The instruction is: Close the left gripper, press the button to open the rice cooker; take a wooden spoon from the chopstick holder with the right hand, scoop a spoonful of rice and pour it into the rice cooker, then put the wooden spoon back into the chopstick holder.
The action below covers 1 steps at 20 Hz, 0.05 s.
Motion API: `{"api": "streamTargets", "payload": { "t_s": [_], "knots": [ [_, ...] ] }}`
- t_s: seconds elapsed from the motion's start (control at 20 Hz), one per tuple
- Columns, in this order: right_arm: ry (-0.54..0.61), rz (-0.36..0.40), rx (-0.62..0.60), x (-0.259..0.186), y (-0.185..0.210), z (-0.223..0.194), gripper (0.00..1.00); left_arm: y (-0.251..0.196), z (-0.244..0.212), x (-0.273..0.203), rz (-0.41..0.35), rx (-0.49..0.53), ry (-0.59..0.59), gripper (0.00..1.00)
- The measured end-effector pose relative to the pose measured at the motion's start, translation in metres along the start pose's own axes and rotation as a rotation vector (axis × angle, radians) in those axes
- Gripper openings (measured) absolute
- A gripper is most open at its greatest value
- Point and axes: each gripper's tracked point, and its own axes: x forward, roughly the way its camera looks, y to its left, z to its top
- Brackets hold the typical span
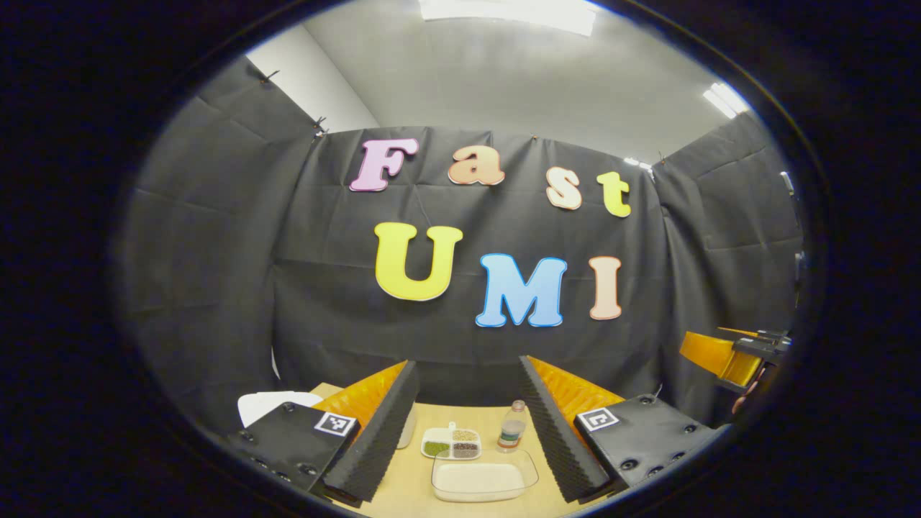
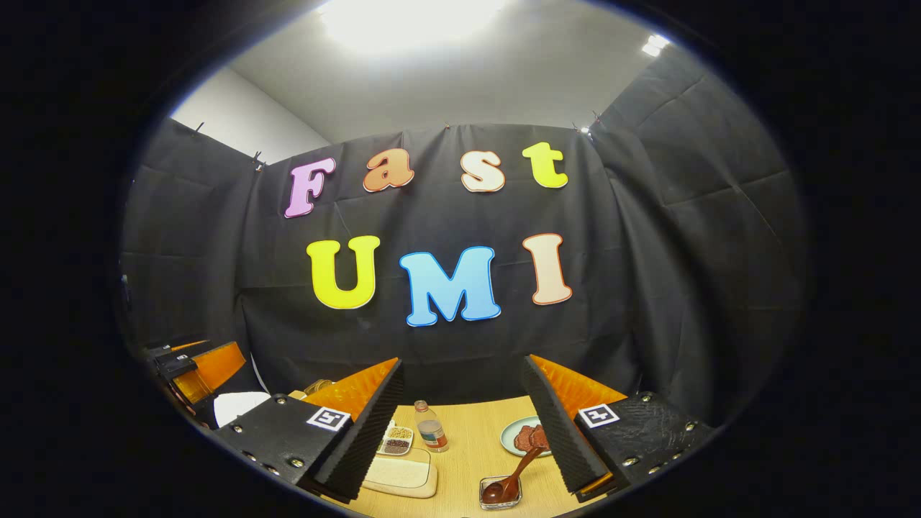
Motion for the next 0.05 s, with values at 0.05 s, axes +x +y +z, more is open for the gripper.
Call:
{"api": "streamTargets", "payload": {
  "t_s": [0.05],
  "knots": [
    [0.0, -0.004, 0.002, 0.0004, 0.0028, 0.0005, 0.99, -0.0006, 0.0013, 0.0006, -0.009, 0.007, -0.001, 0.96]
  ]
}}
